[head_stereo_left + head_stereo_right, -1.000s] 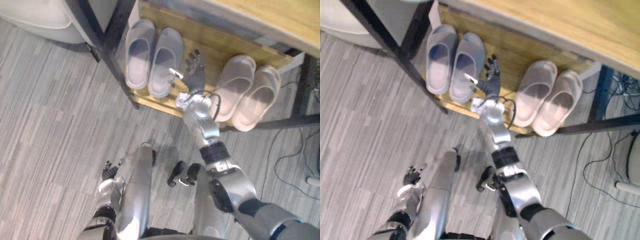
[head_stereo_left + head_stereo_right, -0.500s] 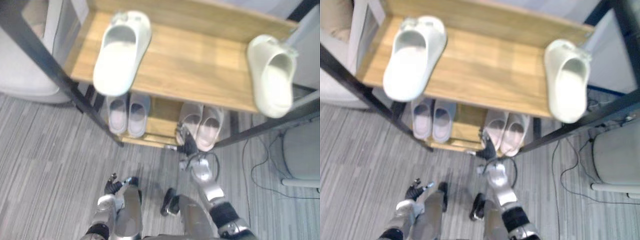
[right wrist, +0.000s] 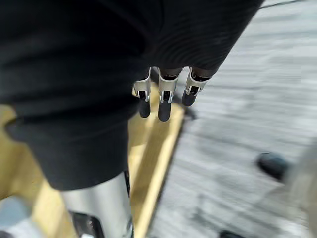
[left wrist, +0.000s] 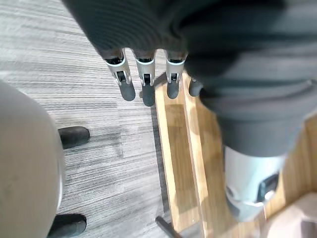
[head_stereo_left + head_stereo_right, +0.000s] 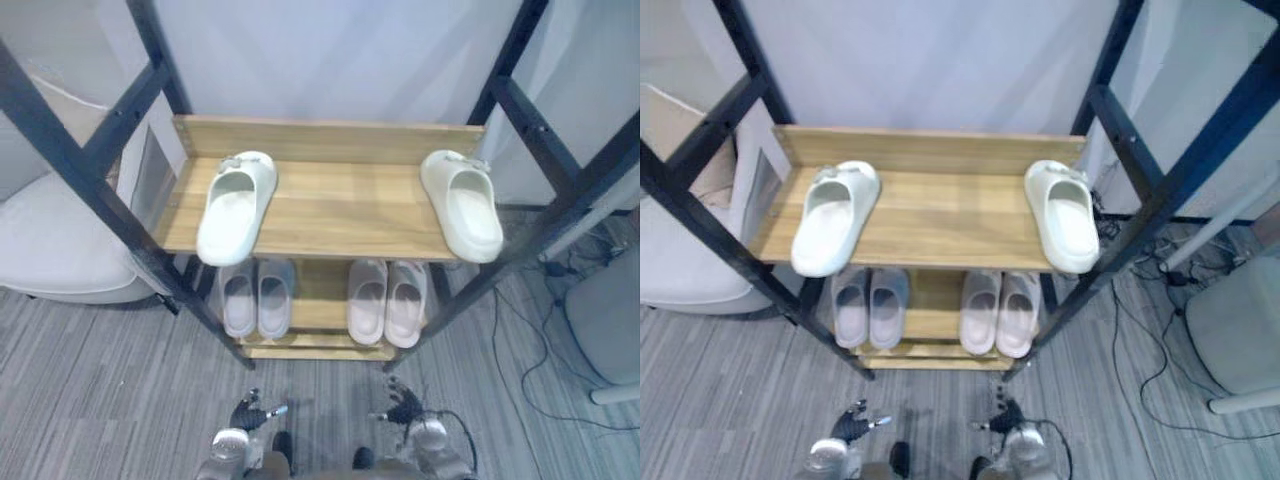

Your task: Organize the slippers on the shoe rack

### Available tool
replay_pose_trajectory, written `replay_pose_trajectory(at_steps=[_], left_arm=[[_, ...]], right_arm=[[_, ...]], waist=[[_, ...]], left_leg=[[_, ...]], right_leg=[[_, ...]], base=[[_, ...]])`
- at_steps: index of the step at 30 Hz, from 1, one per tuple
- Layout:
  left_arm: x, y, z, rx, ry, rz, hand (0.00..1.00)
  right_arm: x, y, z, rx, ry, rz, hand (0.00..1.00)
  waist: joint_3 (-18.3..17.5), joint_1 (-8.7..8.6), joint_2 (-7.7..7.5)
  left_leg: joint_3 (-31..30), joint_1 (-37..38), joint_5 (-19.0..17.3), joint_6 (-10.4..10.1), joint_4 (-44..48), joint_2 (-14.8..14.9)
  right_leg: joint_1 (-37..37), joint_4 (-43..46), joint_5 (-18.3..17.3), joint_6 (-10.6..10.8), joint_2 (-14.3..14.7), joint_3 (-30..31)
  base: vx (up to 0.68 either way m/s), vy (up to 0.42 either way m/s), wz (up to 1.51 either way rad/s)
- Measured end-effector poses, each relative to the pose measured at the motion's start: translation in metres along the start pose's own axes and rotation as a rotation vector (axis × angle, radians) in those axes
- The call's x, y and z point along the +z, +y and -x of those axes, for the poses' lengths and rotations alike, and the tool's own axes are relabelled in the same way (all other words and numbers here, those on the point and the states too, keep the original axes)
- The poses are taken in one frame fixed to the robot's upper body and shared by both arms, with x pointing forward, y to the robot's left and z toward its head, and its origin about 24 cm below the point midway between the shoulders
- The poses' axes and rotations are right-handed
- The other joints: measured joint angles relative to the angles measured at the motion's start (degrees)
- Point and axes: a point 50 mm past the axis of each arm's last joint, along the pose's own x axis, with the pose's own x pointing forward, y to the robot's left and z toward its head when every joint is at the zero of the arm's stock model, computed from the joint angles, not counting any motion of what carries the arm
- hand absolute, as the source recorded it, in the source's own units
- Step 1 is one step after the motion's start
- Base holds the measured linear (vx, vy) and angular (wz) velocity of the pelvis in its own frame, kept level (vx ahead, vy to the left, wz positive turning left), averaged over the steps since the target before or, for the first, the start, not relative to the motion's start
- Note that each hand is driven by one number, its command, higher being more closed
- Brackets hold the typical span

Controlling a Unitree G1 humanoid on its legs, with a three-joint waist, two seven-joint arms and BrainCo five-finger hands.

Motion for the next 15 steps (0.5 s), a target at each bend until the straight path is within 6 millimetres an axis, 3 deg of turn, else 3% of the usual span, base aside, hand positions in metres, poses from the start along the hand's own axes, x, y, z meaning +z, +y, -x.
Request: replay_pose_trajectory(at_steps=[6,9,11,12,15], left_arm=[[0.008,-0.022,0.0,-0.1,-0.044,-0.155,0.0],[0.025,-0.044,0.004,-0.19,-0.139,-0.242,0.0],[0.047,-0.063,0.011,-0.273,-0.263,-0.299,0.0],[0.074,-0.08,0.024,-0.363,-0.41,-0.322,0.0],[0.101,-0.1,0.044,-0.476,-0.568,-0.307,0.0]], right_arm=[[-0.013,0.0,0.002,-0.004,0.054,-0.036,0.0],[-0.014,-0.001,0.002,-0.009,0.057,-0.065,0.0],[-0.014,-0.001,0.002,-0.01,0.057,-0.068,0.0],[-0.015,-0.001,0.003,-0.01,0.055,-0.071,0.0],[-0.015,-0.001,0.003,-0.012,0.052,-0.077,0.0]], waist=[[-0.8,-0.92,0.54],[-1.0,-1.2,0.73],[-1.1,-1.2,0.75],[-1.2,-1.19,0.82],[-1.8,-1.27,1.28]], left_leg=[[-0.6,1.9,2.7,0.9,-4.1,-0.6],[-0.8,2.1,3.2,0.6,-5.3,-1.1],[-0.9,2.7,3.3,0.5,-5.9,-1.4],[-1.0,2.7,3.3,0.5,-5.9,-1.6],[-1.3,2.6,3.3,0.5,-5.9,-1.7]], right_leg=[[1.0,-2.3,1.7,0.4,0.0,0.0],[1.5,-3.8,2.6,0.9,-0.2,0.0],[1.9,-3.9,2.7,0.8,-0.4,0.0],[1.9,-3.9,2.8,0.8,-0.5,0.0],[2.0,-4.0,2.7,0.9,-0.5,-0.1]], base=[[-0.08,0.026,0.03],[-0.06,0.052,0.05],[-0.03,0.063,0.02],[-0.01,0.042,0.01],[0.01,0.013,0.02]])
